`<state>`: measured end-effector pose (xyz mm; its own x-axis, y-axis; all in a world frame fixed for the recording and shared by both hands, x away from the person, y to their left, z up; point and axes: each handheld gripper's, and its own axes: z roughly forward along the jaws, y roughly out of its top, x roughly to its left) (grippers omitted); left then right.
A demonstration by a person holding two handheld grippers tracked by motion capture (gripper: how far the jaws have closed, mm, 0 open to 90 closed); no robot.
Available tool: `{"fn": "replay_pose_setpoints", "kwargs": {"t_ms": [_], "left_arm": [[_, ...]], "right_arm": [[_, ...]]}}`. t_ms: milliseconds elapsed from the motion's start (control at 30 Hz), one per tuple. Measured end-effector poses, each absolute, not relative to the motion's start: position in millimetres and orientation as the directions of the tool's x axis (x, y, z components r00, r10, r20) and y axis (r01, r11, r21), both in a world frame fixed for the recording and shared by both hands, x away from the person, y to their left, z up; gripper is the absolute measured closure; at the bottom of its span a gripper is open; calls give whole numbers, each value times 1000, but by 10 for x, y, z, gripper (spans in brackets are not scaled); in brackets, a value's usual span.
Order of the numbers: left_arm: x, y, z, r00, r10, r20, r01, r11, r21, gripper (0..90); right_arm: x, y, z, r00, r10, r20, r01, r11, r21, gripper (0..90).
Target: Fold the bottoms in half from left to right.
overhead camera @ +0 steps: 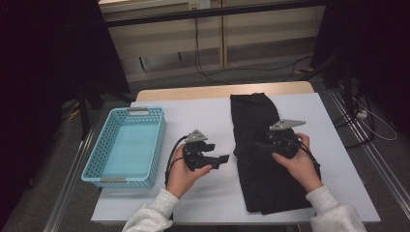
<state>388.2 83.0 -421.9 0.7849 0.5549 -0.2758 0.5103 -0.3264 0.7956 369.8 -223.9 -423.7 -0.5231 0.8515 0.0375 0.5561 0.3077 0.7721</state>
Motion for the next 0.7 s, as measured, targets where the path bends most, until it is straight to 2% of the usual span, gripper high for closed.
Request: {"fn": "replay_pose_setpoints", "kwargs": {"t_ms": [67,133,300,633,700], "left_arm": [[3908,908,-4281,770,574,-280,518,-306,799,238],[3933,943,-4312,770,587,-252,513,-334,790,224],[3910,1011,-4389,767,593,-246,523,-355,775,181],[3942,1167,-4430,743,619,-254,547,-343,763,174],[3938,1167,-4428,745,620,-246,544,-352,762,174]], "right_arm": [[3603,-2242,-4319,-528,848,49,556,302,775,365],[3549,-2249,-4347,-535,844,37,560,322,763,342],[3450,-2349,-4337,-533,844,54,539,290,791,314],[3241,-2446,-4361,-533,844,52,549,299,780,318],[3213,-2447,-4348,-538,842,42,546,311,778,360]]}}
